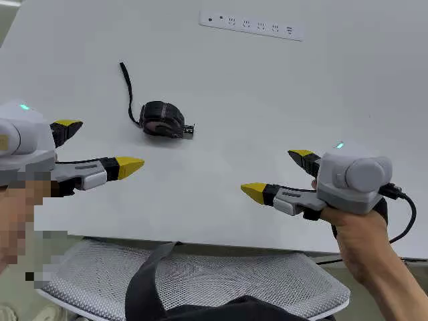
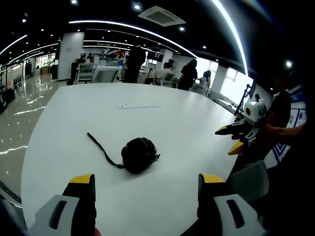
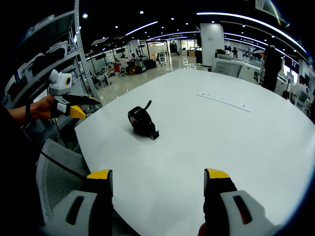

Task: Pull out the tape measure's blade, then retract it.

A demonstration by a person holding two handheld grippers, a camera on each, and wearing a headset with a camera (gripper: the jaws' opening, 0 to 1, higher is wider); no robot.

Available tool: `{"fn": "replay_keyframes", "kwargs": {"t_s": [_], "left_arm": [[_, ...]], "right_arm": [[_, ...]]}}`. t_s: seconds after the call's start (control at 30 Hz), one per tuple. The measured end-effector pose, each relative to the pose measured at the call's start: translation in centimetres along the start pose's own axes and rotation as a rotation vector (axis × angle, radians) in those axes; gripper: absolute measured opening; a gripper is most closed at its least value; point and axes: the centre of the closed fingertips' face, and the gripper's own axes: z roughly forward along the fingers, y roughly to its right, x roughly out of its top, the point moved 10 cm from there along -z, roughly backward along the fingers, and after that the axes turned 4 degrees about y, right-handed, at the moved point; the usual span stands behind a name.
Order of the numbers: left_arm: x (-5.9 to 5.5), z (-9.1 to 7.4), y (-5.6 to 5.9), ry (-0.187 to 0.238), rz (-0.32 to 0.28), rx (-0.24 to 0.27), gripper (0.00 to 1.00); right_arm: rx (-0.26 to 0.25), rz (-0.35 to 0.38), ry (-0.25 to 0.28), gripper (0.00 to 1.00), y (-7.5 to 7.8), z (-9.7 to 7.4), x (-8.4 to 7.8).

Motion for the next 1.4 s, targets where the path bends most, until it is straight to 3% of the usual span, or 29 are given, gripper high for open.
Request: {"fn": "replay_keyframes", "kwargs": {"t_s": [0.93, 1.4], "left_arm": [[-0.30, -0.51, -0.33, 0.003, -0.007, 0.007, 0.83], [-0.54, 0.32, -0.16, -0.007, -0.014, -0.017, 0.83]], "right_arm": [[-0.010, 0.022, -0.010, 0.75, 0.20, -0.25, -0.23], [0.007, 0.032, -0.038, 0.77, 0.46, 0.01, -0.56]]}}
